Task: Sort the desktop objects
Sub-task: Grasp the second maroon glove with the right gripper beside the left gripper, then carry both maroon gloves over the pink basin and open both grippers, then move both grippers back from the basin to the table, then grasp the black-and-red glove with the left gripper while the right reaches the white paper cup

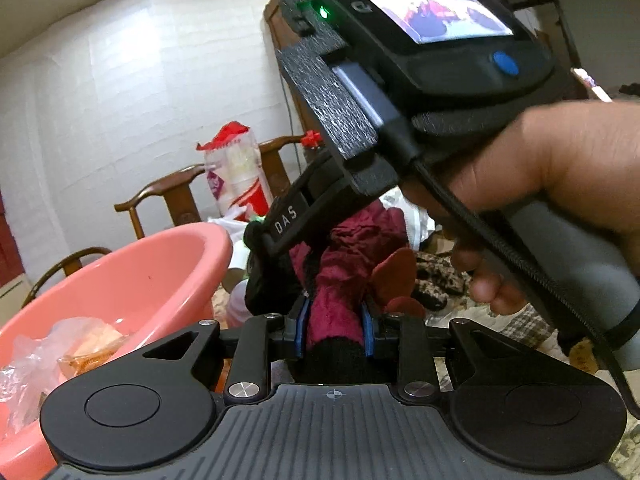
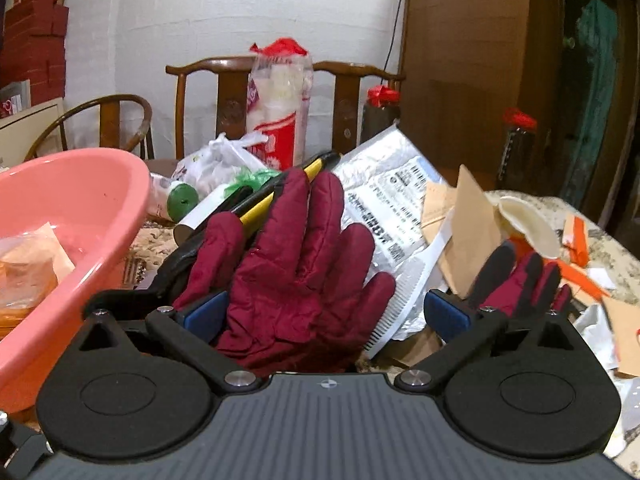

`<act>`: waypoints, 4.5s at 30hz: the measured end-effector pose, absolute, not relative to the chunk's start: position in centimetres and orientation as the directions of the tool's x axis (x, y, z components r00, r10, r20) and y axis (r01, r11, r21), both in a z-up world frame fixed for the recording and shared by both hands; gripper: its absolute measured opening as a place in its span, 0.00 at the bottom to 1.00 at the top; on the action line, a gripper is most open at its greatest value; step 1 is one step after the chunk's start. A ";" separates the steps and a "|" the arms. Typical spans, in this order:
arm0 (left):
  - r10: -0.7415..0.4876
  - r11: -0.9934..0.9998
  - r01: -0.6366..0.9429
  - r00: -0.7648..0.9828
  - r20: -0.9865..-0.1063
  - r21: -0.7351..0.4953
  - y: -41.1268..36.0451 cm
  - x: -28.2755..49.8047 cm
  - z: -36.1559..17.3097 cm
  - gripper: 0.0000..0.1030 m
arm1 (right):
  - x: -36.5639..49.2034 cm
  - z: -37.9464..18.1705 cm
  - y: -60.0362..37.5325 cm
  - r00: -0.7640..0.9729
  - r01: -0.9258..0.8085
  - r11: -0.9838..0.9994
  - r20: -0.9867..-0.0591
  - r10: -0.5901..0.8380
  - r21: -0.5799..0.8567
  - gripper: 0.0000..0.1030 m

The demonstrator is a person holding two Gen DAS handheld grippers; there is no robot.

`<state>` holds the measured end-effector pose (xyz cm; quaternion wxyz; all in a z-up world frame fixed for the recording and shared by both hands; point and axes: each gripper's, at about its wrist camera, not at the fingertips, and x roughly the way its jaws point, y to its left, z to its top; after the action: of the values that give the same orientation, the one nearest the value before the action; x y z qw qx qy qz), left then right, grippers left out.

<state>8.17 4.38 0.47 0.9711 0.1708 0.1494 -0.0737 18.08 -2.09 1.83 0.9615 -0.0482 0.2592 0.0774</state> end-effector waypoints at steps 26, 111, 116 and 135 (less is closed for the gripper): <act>-0.016 0.942 0.057 0.992 -0.127 0.331 6.5 5.7 7.7 0.24 | 11.4 8.7 -4.0 0.925 -0.288 0.958 -0.258 0.281 0.012 0.23; -0.270 0.896 0.392 0.854 -0.446 0.209 -8.1 18.6 -0.9 0.71 | 12.0 2.4 -18.6 0.931 0.170 0.986 -0.329 -0.159 0.005 0.97; -0.295 0.879 0.426 0.837 -0.461 0.212 -8.4 19.0 -1.1 0.18 | 12.9 1.8 -18.8 0.925 0.154 0.988 -0.356 -0.135 0.026 0.97; -0.278 0.894 0.383 0.882 -0.381 0.232 -4.2 15.2 0.6 0.80 | 10.1 -2.4 -18.5 0.892 0.101 0.995 -0.442 -0.098 -0.015 0.97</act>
<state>15.20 -4.16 0.61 0.9579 0.1521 0.1716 -0.1726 10.06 -18.49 -2.45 0.9726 0.0041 0.2268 -0.0511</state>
